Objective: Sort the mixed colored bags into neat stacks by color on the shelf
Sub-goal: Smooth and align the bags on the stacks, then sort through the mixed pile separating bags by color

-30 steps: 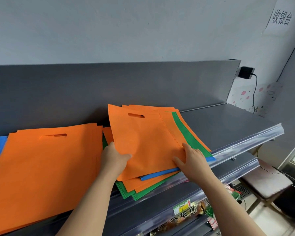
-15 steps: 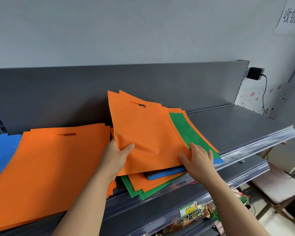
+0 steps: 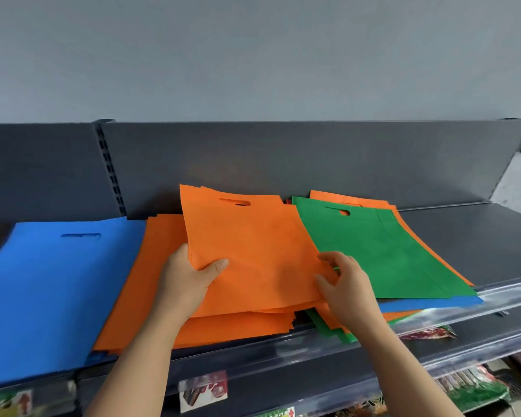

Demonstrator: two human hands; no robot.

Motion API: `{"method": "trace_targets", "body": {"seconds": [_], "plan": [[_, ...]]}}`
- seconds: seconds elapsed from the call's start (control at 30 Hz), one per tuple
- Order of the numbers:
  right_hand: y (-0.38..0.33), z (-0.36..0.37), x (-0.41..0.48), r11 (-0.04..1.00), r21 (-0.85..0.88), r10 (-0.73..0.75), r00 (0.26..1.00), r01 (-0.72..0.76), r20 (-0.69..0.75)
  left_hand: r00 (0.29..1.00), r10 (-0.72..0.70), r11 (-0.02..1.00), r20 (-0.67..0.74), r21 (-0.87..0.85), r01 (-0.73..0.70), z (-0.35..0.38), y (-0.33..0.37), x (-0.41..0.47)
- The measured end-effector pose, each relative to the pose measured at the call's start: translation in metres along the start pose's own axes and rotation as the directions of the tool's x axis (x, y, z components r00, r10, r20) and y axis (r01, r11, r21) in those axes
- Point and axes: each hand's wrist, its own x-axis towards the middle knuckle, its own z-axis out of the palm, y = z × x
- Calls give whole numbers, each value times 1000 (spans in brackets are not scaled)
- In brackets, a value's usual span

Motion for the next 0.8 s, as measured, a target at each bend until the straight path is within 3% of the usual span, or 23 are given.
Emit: {"method": "trace_targets", "body": {"seconds": [0.2,0.37,0.57,0.67,0.8], "plan": [[-40,42,-15,996,-71,-55,997,58,51,991,-80,933,-111,342,113,-62,-21,-3],[-51,60,-30,986,-158,-28,994,45,109,985,-85,875,-149,461,145,-80,-32,-5],[-47,55,-39,932,-348,-87,994,102,59,984,-15,648,-175,748,143,-72,-31,-11],[-32,37,-32,911,-404,-102,994,81,-31,992,58,673,-115,738,46,-53,-20,-10],[5,3,-9,855,-517,-7,999,-22,-54,993,114,801,14,590,-100,-1,-3,-6]]}}
